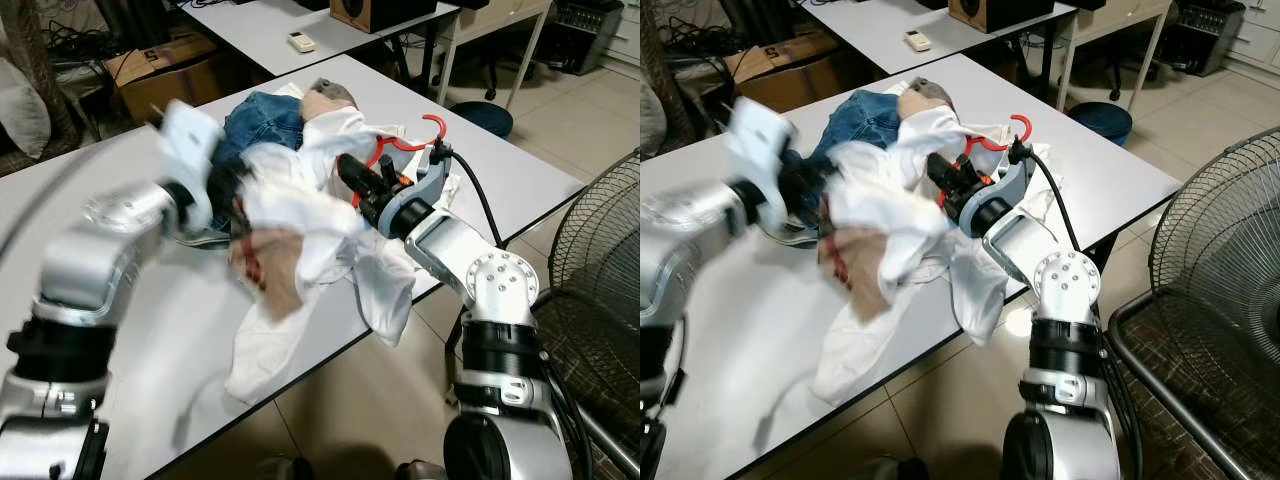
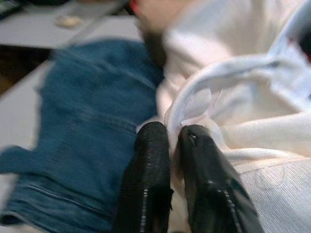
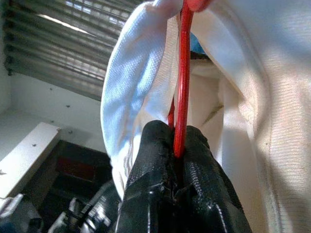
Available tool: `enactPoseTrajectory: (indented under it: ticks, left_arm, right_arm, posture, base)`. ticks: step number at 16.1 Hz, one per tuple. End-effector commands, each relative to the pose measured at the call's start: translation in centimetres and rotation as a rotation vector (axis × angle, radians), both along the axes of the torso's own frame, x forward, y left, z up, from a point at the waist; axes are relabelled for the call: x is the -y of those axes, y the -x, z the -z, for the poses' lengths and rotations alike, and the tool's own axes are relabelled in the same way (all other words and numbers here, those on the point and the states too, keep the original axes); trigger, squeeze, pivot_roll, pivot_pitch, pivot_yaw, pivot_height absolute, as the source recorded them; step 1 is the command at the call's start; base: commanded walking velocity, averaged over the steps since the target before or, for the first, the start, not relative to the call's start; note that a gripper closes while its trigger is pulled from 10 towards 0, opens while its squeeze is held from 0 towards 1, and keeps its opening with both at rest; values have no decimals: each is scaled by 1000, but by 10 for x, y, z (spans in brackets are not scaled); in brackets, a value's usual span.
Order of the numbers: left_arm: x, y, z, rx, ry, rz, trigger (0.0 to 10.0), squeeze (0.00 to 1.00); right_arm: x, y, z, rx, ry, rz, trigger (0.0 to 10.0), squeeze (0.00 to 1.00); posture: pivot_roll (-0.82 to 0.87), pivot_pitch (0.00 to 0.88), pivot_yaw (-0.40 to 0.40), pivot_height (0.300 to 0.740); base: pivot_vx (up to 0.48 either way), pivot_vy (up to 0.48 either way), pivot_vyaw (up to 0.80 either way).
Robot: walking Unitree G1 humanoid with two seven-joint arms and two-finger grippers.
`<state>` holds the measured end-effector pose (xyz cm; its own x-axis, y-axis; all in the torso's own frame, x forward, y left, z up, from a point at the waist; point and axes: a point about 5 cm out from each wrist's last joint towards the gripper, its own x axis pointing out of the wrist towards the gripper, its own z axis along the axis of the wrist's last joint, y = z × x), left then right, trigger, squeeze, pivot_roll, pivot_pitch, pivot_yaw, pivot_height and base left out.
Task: Hang hanger
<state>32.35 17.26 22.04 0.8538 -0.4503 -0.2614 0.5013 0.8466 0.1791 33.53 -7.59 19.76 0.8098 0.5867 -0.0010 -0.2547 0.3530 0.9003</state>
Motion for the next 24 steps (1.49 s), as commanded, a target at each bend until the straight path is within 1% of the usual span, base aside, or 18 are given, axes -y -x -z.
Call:
enactPoseTrajectory:
  ticks: [1, 3, 5, 6, 7, 8, 9, 11, 13, 14, 15, 17, 18, 19, 21, 22, 23, 24]
  left_arm:
    - [-9, 4, 6, -29, -47, -7, 10000, 1000]
    - [-24, 19, 18, -95, -62, 7, 10000, 1000]
    - [-43, 29, 24, -115, -92, -13, 10000, 1000]
    - [-48, 34, 23, -113, -82, -21, 10000, 439]
    - [-52, 40, 17, -104, 18, -26, 10000, 0]
    - [-58, 47, 15, -103, 67, -38, 10000, 0]
    - [-65, 55, 16, -111, 84, -59, 10000, 0]
    - [-64, 63, 13, -92, 125, -51, 10000, 0]
    - [-46, 80, 9, -58, 245, 23, 10000, 0]
    - [-37, 88, 14, -83, 280, 46, 10000, 0]
    - [-30, 97, 24, -126, 264, 55, 10000, 0]
    - [-32, 97, 34, -115, 233, -47, 10000, 0]
    - [-33, 91, 33, -52, 182, -133, 10000, 0]
    - [-27, 89, 31, -7, 164, -157, 10000, 0]
    - [-11, 87, 24, 61, 202, -141, 10000, 0]
    - [-1, 90, 23, 82, 185, -111, 10000, 0]
    - [4, 91, 25, 81, 192, -104, 10000, 0]
    - [7, 89, 24, 96, 234, -117, 10000, 0]
  right_arm:
    - [0, 3, -6, 18, 0, -10, 10000, 0]
    - [11, 4, -8, 29, -3, 37, 10000, 0]
    - [17, 5, -14, 69, 85, 33, 10000, 0]
    - [18, 5, -17, 88, 112, 34, 10000, 0]
    - [18, 8, -23, 111, 98, 9, 10000, 0]
    - [17, 9, -31, 142, 85, -7, 10000, 0]
    - [16, 13, -43, 181, 52, -28, 10000, 0]
    - [15, 18, -52, 219, 81, -49, 10000, 0]
    - [14, 36, -71, 295, 85, -121, 10000, 0]
    - [15, 42, -70, 297, 87, -133, 10000, 0]
    - [15, 49, -66, 290, 112, -151, 10000, 0]
    - [16, 59, -60, 293, 141, -176, 10000, 0]
    - [15, 64, -55, 284, 163, -183, 10000, 0]
    - [13, 69, -52, 281, 204, -192, 10000, 0]
    - [16, 74, -50, 288, 273, -190, 10000, 0]
    - [20, 76, -51, 300, 318, -177, 10000, 0]
    - [24, 77, -55, 319, 330, -166, 10000, 0]
    - [33, 74, -69, 376, 359, -116, 10000, 0]
  posture:
    - [-145, 32, 123, 740]
    - [-148, 26, 116, 740]
    - [-146, 30, 109, 740]
    - [-136, 37, 105, 740]
    - [-128, 42, 102, 740]
    - [-123, 51, 103, 740]
    - [-122, 60, 101, 740]
    - [-114, 66, 93, 740]
    - [-97, 57, 77, 740]
    - [-98, 49, 74, 740]
    - [-98, 41, 72, 740]
    - [-90, 44, 68, 740]
    - [-81, 54, 65, 740]
    - [-85, 60, 68, 740]
    - [-80, 71, 64, 740]
    - [-82, 72, 65, 740]
    - [-86, 71, 67, 740]
    - [-98, 67, 68, 740]
  base:
    - [0, 0, 0]
    - [0, 0, 0]
    - [0, 0, 713]
    - [0, 0, 800]
    - [0, 0, 794]
    - [0, 0, 794]
    - [0, 0, 794]
    - [0, 0, 794]
    - [0, 0, 794]
    - [0, 0, 794]
    - [0, 0, 794]
    - [0, 0, 794]
    - [0, 0, 794]
    - [0, 0, 794]
    - [0, 0, 794]
    - [0, 0, 794]
    - [0, 0, 794]
    - [0, 0, 794]
